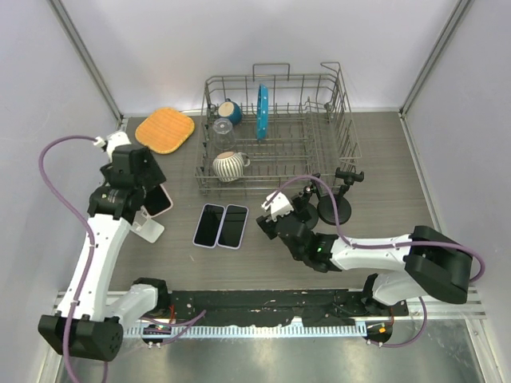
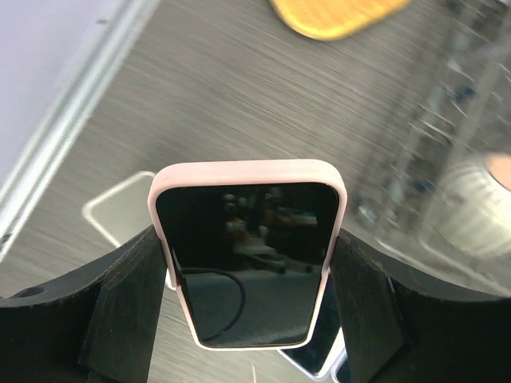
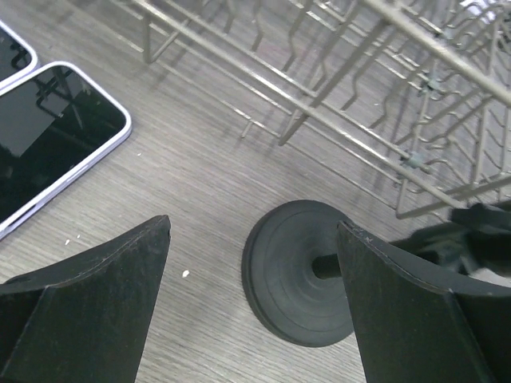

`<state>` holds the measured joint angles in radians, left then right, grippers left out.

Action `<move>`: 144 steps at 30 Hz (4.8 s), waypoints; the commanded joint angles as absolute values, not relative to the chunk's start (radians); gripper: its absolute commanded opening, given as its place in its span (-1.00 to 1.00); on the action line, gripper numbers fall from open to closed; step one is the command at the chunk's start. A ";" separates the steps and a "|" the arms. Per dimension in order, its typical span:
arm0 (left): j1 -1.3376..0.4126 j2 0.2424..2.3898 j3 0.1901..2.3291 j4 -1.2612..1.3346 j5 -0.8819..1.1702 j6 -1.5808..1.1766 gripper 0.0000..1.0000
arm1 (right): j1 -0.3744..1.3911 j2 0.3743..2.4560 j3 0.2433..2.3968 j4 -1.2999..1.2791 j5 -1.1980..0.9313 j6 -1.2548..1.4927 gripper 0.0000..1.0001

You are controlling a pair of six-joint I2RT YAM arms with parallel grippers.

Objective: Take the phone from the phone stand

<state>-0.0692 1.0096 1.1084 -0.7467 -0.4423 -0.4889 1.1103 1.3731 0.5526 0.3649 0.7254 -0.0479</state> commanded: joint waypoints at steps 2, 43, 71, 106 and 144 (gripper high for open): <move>-0.285 1.031 1.177 -0.810 -0.364 -0.529 -0.54 | 1.115 1.279 0.511 0.486 0.868 -0.035 0.79; -0.894 1.729 1.190 -0.511 -0.213 -0.631 -0.43 | 1.115 1.032 0.330 0.710 0.953 -0.020 0.77; -0.905 1.759 1.178 -0.485 -0.161 -0.607 0.47 | 1.115 1.063 0.342 0.701 0.945 -0.025 0.76; -0.798 1.171 1.187 -0.592 -0.388 -0.511 0.99 | 1.114 1.192 0.523 0.454 0.641 0.061 0.77; -0.629 0.655 0.835 -0.433 -0.680 -0.224 1.00 | 1.089 1.640 0.856 -0.181 0.581 0.325 0.75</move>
<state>-0.6407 0.6731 0.8455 -0.4942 -0.6624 -0.2420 1.0889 1.6218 0.8185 -0.2203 0.6407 0.3393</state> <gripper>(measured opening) 0.996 0.877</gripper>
